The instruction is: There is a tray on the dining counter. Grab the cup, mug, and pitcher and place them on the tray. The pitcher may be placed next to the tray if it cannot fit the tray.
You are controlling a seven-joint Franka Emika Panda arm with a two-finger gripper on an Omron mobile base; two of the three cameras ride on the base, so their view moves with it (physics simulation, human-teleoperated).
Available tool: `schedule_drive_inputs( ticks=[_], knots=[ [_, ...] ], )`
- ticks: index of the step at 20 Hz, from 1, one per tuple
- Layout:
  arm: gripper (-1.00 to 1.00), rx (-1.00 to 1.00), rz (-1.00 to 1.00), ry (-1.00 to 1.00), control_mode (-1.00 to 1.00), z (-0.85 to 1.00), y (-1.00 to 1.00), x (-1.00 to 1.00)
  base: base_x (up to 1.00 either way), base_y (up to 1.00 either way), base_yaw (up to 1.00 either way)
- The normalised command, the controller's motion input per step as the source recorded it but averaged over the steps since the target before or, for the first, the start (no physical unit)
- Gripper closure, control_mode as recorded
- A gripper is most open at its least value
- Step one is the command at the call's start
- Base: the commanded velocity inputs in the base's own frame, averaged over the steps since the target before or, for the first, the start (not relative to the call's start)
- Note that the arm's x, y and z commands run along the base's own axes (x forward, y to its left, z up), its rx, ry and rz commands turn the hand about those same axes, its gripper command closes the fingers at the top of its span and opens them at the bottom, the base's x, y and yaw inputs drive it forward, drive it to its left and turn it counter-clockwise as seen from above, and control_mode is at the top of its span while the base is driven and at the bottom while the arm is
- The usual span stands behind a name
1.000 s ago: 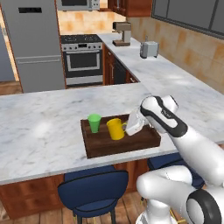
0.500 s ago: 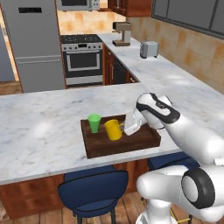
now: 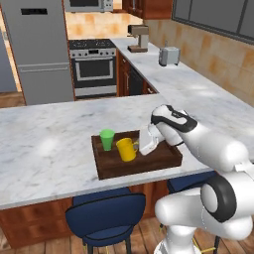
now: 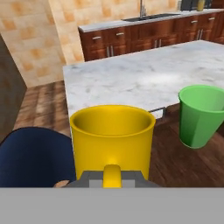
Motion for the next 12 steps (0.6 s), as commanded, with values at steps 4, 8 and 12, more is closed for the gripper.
schedule_drive_inputs(
  ticks=[4, 8, 12],
  knots=[
    [1.0, 0.0, 0.0, -0.08, -1.0, -0.09, 0.0, 0.01, 0.0, 0.0, 0.0],
    [1.0, 0.0, 0.0, -0.09, -1.0, -0.05, 0.01, 0.1, 0.0, 0.0, 0.0],
    [1.0, 0.0, 0.0, -0.01, -1.0, -0.11, 0.07, 0.04, 0.0, 0.0, 0.0]
  ],
)
